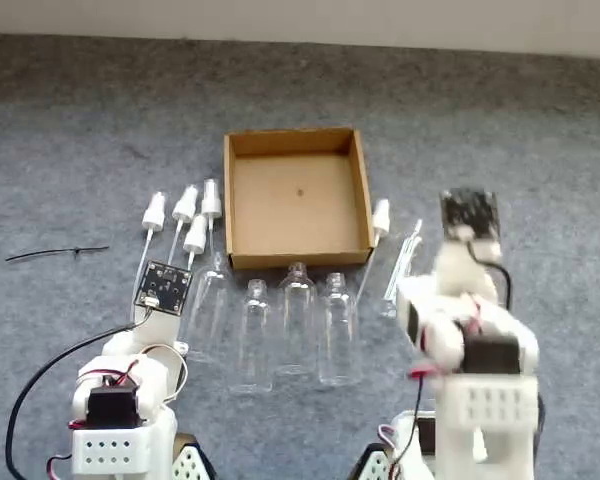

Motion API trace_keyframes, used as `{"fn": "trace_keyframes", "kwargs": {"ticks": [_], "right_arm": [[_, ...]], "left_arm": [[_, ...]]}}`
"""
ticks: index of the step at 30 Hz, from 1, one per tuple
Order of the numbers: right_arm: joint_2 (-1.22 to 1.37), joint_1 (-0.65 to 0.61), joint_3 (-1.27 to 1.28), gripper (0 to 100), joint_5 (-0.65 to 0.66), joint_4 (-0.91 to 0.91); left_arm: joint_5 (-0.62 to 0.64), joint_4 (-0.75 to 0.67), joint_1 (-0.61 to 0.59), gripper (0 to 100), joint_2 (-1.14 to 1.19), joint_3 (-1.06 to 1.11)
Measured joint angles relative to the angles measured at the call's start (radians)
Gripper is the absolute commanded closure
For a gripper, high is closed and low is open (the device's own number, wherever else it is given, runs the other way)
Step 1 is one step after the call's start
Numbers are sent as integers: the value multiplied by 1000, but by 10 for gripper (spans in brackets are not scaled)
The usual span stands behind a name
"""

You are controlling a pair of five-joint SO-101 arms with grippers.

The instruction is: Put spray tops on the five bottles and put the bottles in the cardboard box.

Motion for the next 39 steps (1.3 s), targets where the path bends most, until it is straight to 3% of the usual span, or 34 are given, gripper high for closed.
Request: {"fn": "trace_keyframes", "kwargs": {"ticks": [3, 7, 16, 25, 39], "right_arm": [[299, -71, -155, 683, -66, 6], [631, -78, -319, 681, -115, 6], [951, -26, -450, 683, -186, -61], [1134, -11, -459, 935, -183, -141], [910, 203, -373, 937, 333, 20]], "left_arm": [[0, 0, 0, 969, 0, 0], [0, 0, 0, 969, 0, 0], [0, 0, 0, 969, 0, 0], [0, 0, 0, 969, 0, 0], [0, 0, 0, 969, 0, 0]]}}
